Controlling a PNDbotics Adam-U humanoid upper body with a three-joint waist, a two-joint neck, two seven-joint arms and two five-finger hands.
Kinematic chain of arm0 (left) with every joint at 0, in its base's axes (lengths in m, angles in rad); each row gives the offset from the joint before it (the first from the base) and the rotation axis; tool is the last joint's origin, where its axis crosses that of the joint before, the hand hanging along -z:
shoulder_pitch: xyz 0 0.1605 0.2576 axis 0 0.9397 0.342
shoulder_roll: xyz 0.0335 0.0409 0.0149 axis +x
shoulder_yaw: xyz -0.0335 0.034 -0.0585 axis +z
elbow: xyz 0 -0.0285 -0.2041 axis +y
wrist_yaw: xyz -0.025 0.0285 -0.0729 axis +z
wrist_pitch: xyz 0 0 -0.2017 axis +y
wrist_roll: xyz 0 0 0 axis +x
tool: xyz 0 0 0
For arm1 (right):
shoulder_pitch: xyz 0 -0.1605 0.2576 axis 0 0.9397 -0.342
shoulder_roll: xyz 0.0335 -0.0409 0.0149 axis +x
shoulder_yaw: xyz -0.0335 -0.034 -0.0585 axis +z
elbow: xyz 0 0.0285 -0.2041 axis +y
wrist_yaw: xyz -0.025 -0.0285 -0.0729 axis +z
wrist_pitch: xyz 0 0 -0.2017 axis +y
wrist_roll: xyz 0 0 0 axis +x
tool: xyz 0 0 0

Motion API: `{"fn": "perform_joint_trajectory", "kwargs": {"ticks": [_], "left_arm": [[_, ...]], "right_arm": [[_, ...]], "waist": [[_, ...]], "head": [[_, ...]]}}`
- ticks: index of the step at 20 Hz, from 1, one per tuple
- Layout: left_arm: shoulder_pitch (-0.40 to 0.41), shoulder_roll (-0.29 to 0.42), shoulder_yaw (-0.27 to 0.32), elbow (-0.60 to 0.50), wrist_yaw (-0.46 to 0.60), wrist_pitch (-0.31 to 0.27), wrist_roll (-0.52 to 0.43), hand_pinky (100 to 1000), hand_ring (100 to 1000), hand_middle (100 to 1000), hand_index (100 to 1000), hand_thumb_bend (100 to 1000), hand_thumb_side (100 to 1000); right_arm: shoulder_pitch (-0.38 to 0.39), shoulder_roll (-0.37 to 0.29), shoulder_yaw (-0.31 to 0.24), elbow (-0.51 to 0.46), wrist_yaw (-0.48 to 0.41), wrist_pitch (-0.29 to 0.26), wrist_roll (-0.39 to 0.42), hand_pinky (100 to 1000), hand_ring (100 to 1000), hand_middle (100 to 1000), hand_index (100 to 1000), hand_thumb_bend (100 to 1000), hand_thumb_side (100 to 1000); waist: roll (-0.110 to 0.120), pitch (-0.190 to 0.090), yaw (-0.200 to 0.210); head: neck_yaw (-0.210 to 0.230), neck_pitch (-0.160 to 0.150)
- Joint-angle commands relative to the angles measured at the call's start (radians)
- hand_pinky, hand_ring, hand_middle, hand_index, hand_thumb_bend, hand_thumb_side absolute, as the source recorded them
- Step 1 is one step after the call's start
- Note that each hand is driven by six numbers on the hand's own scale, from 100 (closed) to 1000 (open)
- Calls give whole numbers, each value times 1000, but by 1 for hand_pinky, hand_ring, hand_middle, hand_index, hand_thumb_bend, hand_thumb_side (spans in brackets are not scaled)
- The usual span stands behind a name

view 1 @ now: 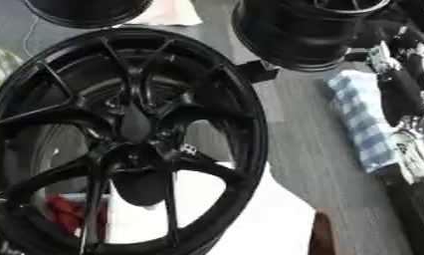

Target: Pull the pin out of the wheel hub.

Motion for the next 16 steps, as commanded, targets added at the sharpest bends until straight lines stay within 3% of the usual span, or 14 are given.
{"fn": "perform_joint_trajectory", "kwargs": {"ticks": [1,4,6,8,9,10,11,12,13,14,16], "left_arm": [[24,51,22,32,0,-4,27,849,370,132,461,100,286],[61,35,12,36,-35,-18,18,860,408,177,517,100,285],[74,27,6,36,-54,-30,-3,884,475,302,645,100,329],[83,22,4,35,-80,-46,-24,930,555,445,785,100,438],[86,20,4,35,-91,-55,-36,930,555,445,785,100,438],[87,18,4,34,-102,-64,-46,1000,701,617,889,100,586],[88,17,4,33,-113,-75,-54,1000,724,645,902,100,631],[89,16,6,33,-124,-87,-59,1000,782,713,930,100,794],[90,14,7,33,-135,-99,-63,1000,792,724,935,100,830],[91,13,6,33,-144,-111,-67,1000,815,746,947,104,941],[91,11,5,33,-156,-131,-75,1000,818,746,946,133,960]], "right_arm": [[-10,-11,-15,-18,8,-2,-8,616,678,609,670,265,381],[-14,-6,-14,-18,7,-3,-7,616,678,608,670,264,381],[-16,-3,-14,-18,5,-3,-7,616,678,608,670,264,382],[-16,-1,-13,-18,5,-2,-6,616,678,608,670,263,382],[-16,-1,-13,-18,4,-2,-5,616,678,608,670,263,382],[-16,-1,-13,-18,4,-3,-5,616,677,608,670,261,383],[-17,0,-13,-18,4,-3,-5,616,677,608,670,261,383],[-17,0,-13,-18,4,-3,-5,615,677,607,669,261,383],[-18,-1,-13,-18,3,-3,-4,615,677,607,669,261,383],[-18,-1,-13,-18,3,-4,-4,615,676,607,669,261,382],[-20,-2,-12,-18,3,-4,-3,615,676,607,669,261,382]], "waist": [[3,-9,-1],[-1,-6,-1],[-4,-4,0],[-7,-3,1],[-8,-3,1],[-9,-2,2],[-10,-2,3],[-11,-1,4],[-12,-1,5],[-12,0,6],[-13,0,8]], "head": [[-3,-17],[-4,-20],[-5,-21],[-5,-21],[-5,-20],[-5,-20],[-5,-20],[-6,-20],[-6,-20],[-7,-19],[-7,-18]]}}
